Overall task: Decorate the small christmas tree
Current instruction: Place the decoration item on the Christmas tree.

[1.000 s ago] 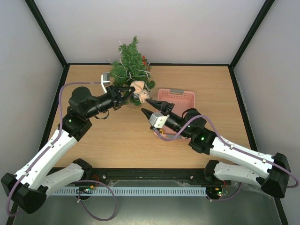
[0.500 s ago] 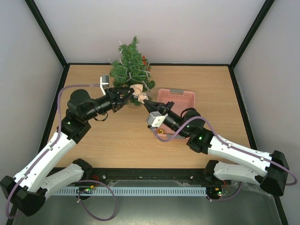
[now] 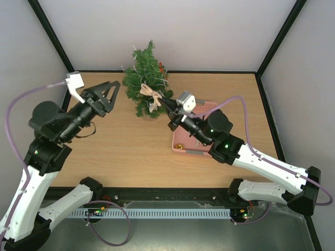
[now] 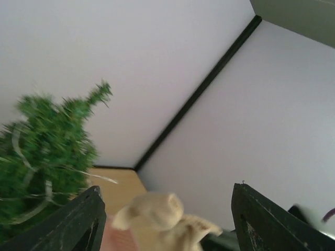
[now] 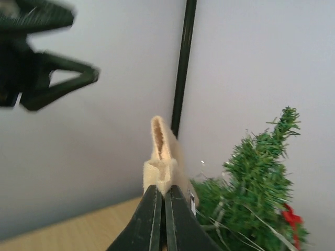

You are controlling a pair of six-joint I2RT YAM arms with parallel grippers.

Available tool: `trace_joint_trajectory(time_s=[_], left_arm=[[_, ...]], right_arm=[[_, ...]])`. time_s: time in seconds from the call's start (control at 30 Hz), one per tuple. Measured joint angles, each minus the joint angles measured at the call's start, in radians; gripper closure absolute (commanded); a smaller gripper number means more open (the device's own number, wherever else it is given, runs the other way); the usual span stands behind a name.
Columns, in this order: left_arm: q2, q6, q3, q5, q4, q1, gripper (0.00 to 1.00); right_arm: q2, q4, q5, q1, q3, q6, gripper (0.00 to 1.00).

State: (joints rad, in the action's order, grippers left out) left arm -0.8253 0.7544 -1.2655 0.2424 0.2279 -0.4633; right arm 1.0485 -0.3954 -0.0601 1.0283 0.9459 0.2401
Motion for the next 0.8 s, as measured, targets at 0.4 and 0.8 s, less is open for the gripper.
trace_joint_trajectory(time_s=[0.4,0.8], left_arm=[[0.001,-0.507,-0.053,0.032,0.186,0.0,0.5],[-0.034,-0.644,-0.07,0.257,0.28,0.0,0.55]], right_arm=[[0.125,0.064,-0.103,0.0,0.19,-0.539,0.98],[0.132,-0.09,-0.268,0.0,0.09,-0.687,0.98]])
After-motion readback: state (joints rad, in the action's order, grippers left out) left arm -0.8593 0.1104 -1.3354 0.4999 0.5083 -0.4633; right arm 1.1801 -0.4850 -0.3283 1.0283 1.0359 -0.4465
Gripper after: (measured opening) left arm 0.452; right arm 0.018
